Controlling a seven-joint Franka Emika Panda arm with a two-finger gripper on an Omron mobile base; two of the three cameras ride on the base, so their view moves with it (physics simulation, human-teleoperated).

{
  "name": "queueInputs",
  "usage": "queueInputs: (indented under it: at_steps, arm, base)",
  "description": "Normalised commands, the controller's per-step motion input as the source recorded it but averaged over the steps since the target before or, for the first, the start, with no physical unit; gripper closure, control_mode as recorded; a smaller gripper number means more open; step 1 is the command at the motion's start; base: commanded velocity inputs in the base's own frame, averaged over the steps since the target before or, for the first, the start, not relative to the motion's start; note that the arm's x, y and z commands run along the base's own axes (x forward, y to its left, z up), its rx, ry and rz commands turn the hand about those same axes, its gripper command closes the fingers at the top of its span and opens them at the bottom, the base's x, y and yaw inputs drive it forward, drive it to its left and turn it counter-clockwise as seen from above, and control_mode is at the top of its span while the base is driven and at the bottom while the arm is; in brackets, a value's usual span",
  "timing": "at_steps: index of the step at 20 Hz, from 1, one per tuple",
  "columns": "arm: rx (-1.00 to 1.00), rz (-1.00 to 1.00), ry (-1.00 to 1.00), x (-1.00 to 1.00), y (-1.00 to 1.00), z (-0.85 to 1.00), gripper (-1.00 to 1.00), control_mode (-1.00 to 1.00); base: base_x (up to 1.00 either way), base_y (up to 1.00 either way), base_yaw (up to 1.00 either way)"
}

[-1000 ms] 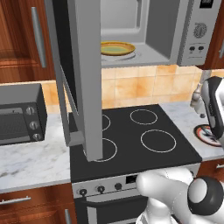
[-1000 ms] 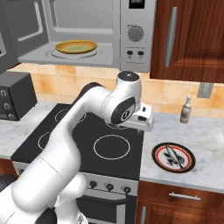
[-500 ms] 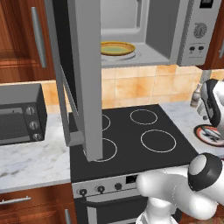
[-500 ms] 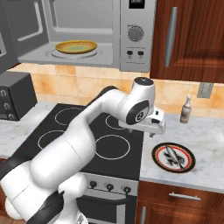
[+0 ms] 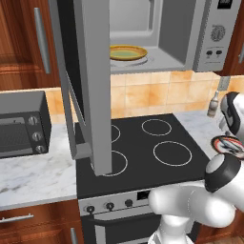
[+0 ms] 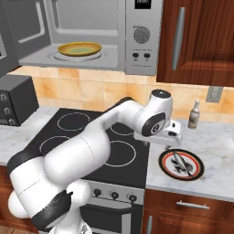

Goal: Pick the fish from the counter and place it in the microwave. Then turn on the microwave.

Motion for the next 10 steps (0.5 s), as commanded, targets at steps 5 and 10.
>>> queueInputs:
  at_steps: [5, 10]
  arm:
    - [-0.05, 0.0, 0.0, 0.2, -0.12, -0.26, -1.0, -1.0]
    - [-0.06, 0.0, 0.0, 0.25, -0.09, -0.22, -1.0, -1.0]
  base:
    - [0.0, 0.0, 0.0]
    - [0.0, 0.0, 0.0]
